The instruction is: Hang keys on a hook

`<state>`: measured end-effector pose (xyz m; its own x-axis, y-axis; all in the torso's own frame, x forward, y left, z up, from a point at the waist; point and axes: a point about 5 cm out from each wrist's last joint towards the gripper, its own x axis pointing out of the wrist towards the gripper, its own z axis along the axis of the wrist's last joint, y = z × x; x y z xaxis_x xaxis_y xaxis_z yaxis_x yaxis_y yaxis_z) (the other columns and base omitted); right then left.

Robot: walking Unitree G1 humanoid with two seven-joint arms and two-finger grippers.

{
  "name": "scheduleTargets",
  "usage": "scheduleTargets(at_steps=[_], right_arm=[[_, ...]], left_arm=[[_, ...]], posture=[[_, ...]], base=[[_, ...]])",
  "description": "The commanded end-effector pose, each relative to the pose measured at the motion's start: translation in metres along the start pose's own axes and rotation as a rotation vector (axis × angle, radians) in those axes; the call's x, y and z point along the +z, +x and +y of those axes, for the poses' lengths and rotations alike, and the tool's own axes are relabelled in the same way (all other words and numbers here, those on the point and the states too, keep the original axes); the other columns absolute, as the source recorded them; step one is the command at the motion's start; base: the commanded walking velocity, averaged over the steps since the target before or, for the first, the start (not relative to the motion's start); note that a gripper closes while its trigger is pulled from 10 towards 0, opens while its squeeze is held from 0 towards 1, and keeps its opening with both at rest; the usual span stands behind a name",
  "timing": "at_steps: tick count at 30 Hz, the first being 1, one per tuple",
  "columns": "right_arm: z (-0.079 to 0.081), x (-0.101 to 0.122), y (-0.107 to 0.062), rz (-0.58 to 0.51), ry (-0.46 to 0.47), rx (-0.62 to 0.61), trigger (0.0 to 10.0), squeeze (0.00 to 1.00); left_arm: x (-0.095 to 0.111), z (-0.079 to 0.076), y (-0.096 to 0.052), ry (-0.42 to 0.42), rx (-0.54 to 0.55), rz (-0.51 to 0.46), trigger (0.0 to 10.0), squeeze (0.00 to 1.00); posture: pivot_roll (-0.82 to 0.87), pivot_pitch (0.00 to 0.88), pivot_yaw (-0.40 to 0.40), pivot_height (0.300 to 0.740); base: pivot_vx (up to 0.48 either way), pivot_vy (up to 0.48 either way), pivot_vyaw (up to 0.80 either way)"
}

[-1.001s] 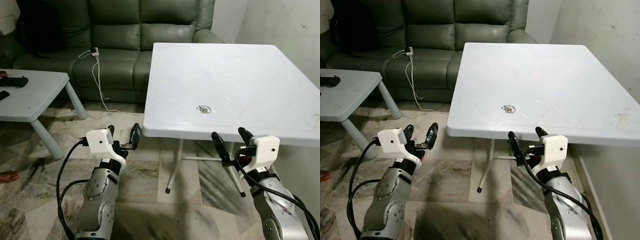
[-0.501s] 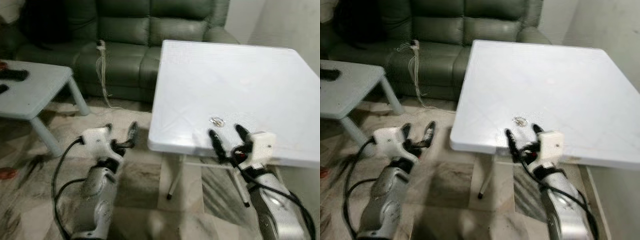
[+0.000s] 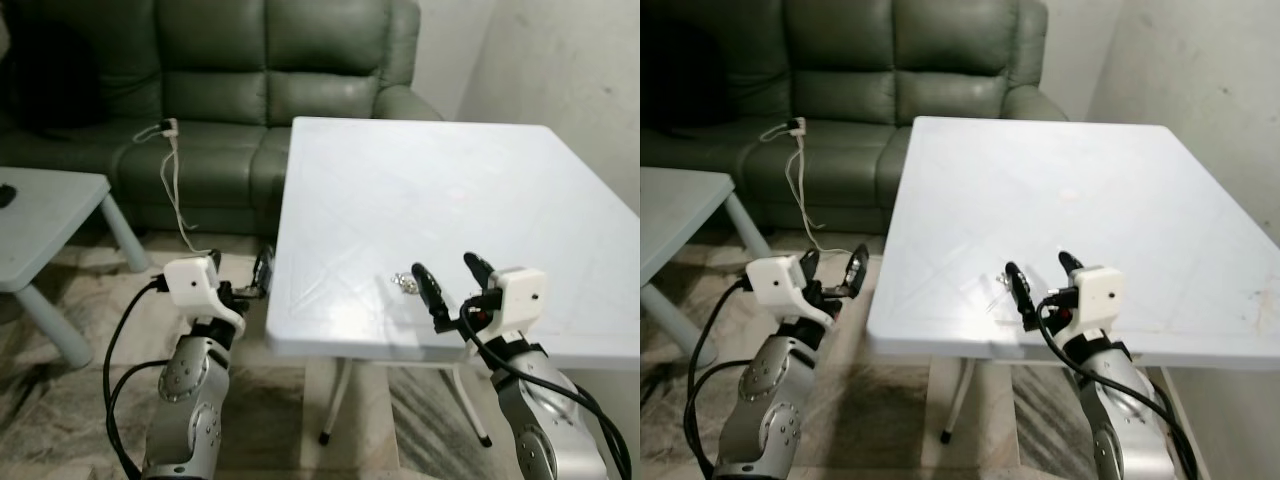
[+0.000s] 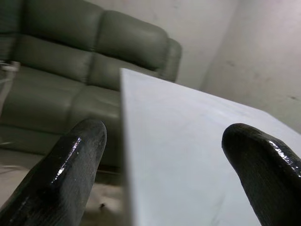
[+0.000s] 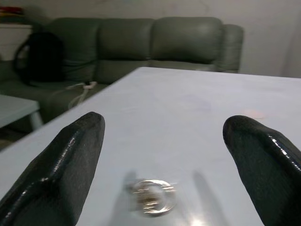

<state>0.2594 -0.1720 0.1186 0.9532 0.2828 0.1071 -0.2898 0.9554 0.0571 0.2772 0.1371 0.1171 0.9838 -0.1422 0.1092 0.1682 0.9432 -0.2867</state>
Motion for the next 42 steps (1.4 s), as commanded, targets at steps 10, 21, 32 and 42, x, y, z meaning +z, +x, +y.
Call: scheduleTargets(at_steps=[10, 21, 32, 42], right_arm=[[-0.005, 0.002, 0.000, 0.016, 0.020, 0.010, 10.0, 0.09], [-0.006, 0.004, 0.000, 0.010, 0.002, 0.058, 10.0, 1.00], [-0.009, 0.003, 0.011, 0.086, -0.066, 0.128, 10.0, 0.00], [-0.002, 0.001, 0.023, 0.132, -0.114, 0.289, 10.0, 0.00]], left_arm=[[-0.001, -0.012, 0.002, 0.010, -0.033, -0.008, 10.0, 0.00], [-0.009, -0.022, -0.007, 0.077, -0.093, 0.007, 10.0, 0.00], [-0.022, -0.034, -0.026, 0.103, -0.178, 0.046, 10.0, 0.00], [-0.020, -0.045, -0.036, 0.131, -0.228, 0.040, 10.0, 0.00]], posture=[[-0.06, 0.000, -0.052, 0.740], [-0.06, 0.000, -0.058, 0.740], [-0.06, 0.013, -0.069, 0.740], [-0.04, 0.043, -0.082, 0.740]], base=[[0.069, 0.000, 0.00], [0.000, 0.000, 0.00], [0.000, 0.000, 0.00], [0.000, 0.000, 0.00]])
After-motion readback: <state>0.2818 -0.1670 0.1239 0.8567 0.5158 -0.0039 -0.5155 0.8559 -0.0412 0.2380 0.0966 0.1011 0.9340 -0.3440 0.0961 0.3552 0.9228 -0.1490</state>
